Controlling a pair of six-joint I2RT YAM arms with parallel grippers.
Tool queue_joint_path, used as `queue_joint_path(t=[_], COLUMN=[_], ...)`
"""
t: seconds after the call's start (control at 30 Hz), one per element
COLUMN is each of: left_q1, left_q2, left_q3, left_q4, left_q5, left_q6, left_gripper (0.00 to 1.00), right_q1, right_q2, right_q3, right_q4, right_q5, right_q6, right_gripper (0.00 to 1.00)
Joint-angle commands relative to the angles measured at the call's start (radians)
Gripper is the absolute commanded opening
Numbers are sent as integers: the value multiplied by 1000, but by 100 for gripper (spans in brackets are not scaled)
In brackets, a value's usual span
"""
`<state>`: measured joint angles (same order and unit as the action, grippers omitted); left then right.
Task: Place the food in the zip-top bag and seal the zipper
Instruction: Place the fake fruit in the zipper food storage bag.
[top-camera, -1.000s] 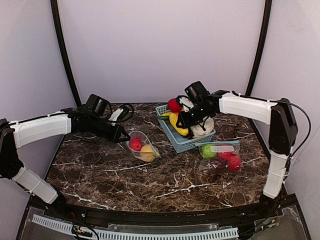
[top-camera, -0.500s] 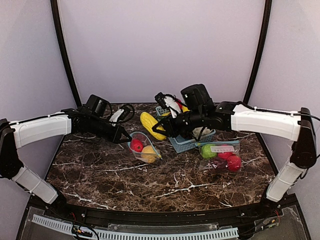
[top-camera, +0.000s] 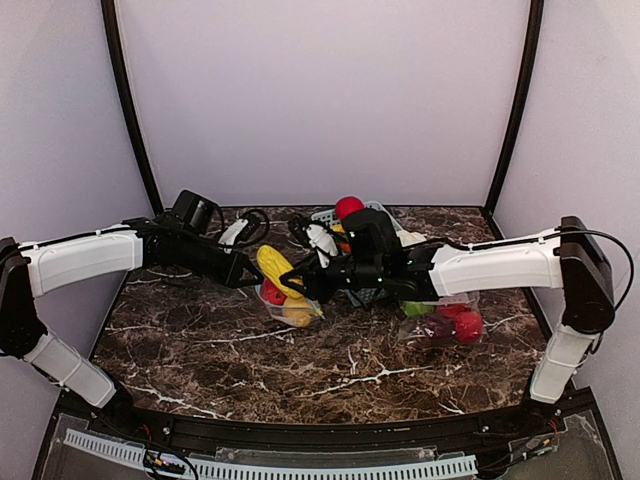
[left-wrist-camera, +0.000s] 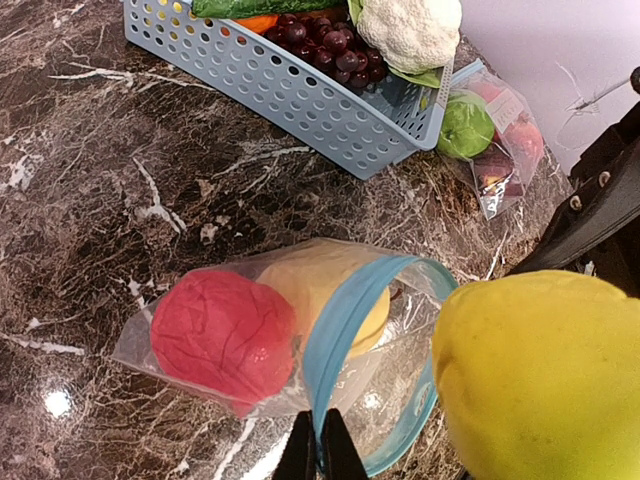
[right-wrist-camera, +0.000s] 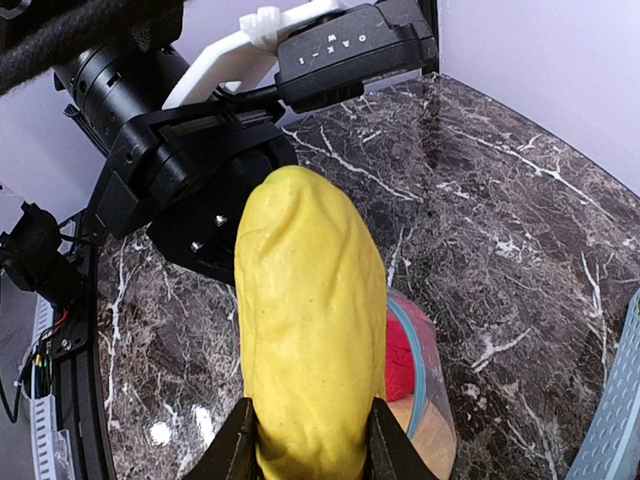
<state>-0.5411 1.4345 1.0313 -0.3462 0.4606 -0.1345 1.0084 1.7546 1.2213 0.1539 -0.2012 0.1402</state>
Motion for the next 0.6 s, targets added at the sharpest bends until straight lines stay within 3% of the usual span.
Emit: queue_joint_path(t=[0.0, 0.3, 0.57], left_q1=[4, 4, 9], left_q2=[-27, -29, -42], left_q3=[-13, -14, -17], left_q4=[5, 15, 21], left_q5=[19, 40, 52], left_q6=[3, -1, -1], left_gripper=[1, 1, 1], right_q1=[17, 28, 28], right_q2=[21, 72, 111], right_q3=[-66, -107, -118], right_q4=[205, 359, 330], right_q5=[42, 75, 134], right_q6=[13, 16, -39], right_gripper=[12, 12, 10])
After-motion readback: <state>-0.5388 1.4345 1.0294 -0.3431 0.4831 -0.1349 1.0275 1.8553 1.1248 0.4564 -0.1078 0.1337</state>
